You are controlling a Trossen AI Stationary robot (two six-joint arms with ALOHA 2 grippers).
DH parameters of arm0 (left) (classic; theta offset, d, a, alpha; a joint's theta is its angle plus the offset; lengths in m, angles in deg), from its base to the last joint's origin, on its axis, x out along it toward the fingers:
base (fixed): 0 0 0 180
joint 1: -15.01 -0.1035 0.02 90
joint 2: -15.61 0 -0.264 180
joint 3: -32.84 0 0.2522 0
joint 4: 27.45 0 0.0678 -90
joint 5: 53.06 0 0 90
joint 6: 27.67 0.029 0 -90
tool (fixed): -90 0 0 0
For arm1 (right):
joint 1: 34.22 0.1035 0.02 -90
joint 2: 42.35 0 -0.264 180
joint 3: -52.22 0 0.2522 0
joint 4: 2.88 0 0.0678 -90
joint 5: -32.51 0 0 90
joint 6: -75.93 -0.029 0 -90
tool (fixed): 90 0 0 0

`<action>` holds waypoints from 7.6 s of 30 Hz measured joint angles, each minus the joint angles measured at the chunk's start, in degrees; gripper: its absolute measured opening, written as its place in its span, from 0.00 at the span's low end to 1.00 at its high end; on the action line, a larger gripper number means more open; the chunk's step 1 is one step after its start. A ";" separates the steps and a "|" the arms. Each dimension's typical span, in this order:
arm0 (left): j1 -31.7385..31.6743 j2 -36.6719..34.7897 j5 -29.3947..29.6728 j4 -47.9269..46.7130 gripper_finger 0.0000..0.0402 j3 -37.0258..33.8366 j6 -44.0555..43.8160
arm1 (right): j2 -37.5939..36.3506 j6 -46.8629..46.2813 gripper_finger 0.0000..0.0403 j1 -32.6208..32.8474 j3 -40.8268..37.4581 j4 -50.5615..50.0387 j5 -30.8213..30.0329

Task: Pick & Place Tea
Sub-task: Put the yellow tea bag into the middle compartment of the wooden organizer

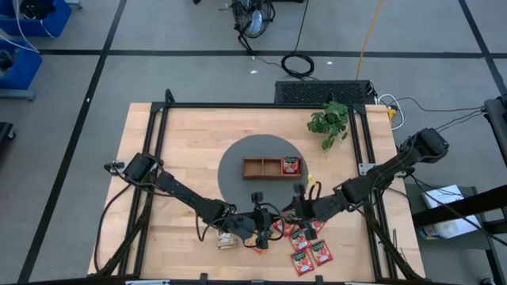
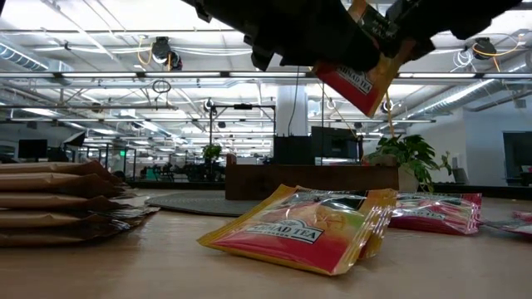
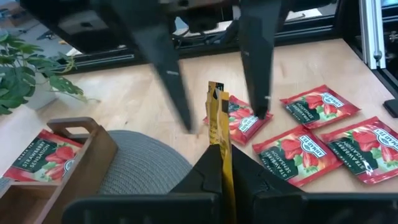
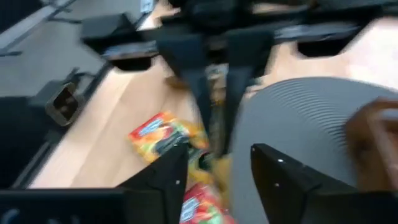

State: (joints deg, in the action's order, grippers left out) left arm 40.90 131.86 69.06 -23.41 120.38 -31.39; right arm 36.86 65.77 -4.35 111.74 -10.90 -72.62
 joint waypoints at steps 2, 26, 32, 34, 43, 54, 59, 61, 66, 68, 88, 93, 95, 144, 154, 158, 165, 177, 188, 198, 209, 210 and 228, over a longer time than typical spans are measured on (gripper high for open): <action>0.00 0.00 0.00 0.27 0.04 0.00 0.10 | 0.36 0.16 0.29 -0.09 -0.02 -0.23 0.67; 1.51 -0.13 1.24 -0.11 0.40 -0.02 3.86 | 2.60 5.01 0.00 -0.29 -0.07 -3.47 1.90; 4.79 -3.06 6.84 -11.19 0.52 0.00 -3.83 | 1.74 4.63 0.00 -1.12 -0.09 -10.29 1.75; 6.43 -4.37 10.95 -19.19 0.53 0.00 -10.09 | 1.12 4.09 0.00 -1.83 -0.11 -13.02 1.69; 15.57 -10.26 28.31 -25.62 0.19 0.09 -8.57 | -3.46 8.93 0.00 -12.91 2.26 -21.47 3.39; 16.17 -13.07 32.38 -24.91 0.01 -2.23 -2.39 | -3.41 24.59 0.00 -29.69 17.09 -34.82 10.55; 18.97 -13.30 36.44 -26.90 0.01 -2.27 -1.71 | 0.50 30.35 0.00 -38.28 25.46 -41.46 14.13; 19.54 -13.20 36.42 -29.06 0.01 -2.29 -2.40 | 3.44 30.96 0.00 -41.07 28.76 -43.19 15.79; 19.08 -13.21 38.06 -32.65 0.04 -2.29 -2.94 | 9.92 33.93 0.00 -44.18 30.62 -45.60 22.50; 18.86 -13.50 38.18 -33.59 0.04 -2.29 -2.90 | 12.03 34.01 0.00 -44.38 30.62 -46.37 22.59; 19.15 -13.77 36.96 -35.77 0.01 -2.29 -6.04 | 18.23 34.04 0.00 -42.14 29.65 -46.07 21.29; 19.11 -13.77 36.96 -35.76 0.05 -2.29 -6.12 | 18.23 33.66 0.00 -42.14 28.06 -45.24 21.29; 19.08 -13.77 36.96 -35.78 0.07 -2.29 -6.27 | 18.23 32.93 0.00 -42.14 27.00 -43.88 21.27; 16.13 -13.77 33.35 -39.04 0.06 -2.29 -9.24 | 22.34 32.17 0.32 -43.34 23.14 -34.78 13.21; 16.15 -13.77 33.35 -39.04 0.04 -2.29 -9.47 | 16.69 31.69 0.33 -43.39 24.00 -34.24 13.36; 16.15 -13.77 33.33 -39.04 0.08 -2.29 -9.51 | 15.22 31.76 0.33 -43.80 24.04 -33.67 13.27; 16.15 -13.77 33.33 -39.04 0.05 -2.29 -9.54 | 15.09 31.59 0.33 -44.87 24.04 -32.66 12.98; 16.15 -13.77 33.32 -39.16 0.08 -2.29 -10.10 | 12.38 29.90 0.30 -34.79 20.48 -33.37 13.59; 16.13 -13.75 33.31 -39.10 0.09 -2.29 -10.15 | 12.46 28.85 0.37 -31.89 11.93 -20.79 10.65; 16.08 -13.75 33.31 -39.17 0.09 -2.29 -10.03 | 12.62 30.21 0.37 -32.18 10.08 -17.06 7.33; 14.77 -13.75 30.63 -39.24 0.09 -2.29 -9.99 | 12.70 30.40 0.37 -32.37 10.05 -17.62 5.87; 14.61 -13.75 30.33 -39.23 0.09 -2.29 -9.99 | 12.70 30.10 0.37 -32.49 10.05 -17.72 6.09; 14.58 -13.75 29.83 -39.22 0.09 -2.29 -9.99 | 12.97 27.32 0.38 -32.37 10.05 -17.08 9.07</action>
State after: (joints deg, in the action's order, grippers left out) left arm 55.48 118.11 98.90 -62.63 118.08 -41.38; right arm 49.83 93.10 -36.73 121.79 -27.98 -63.55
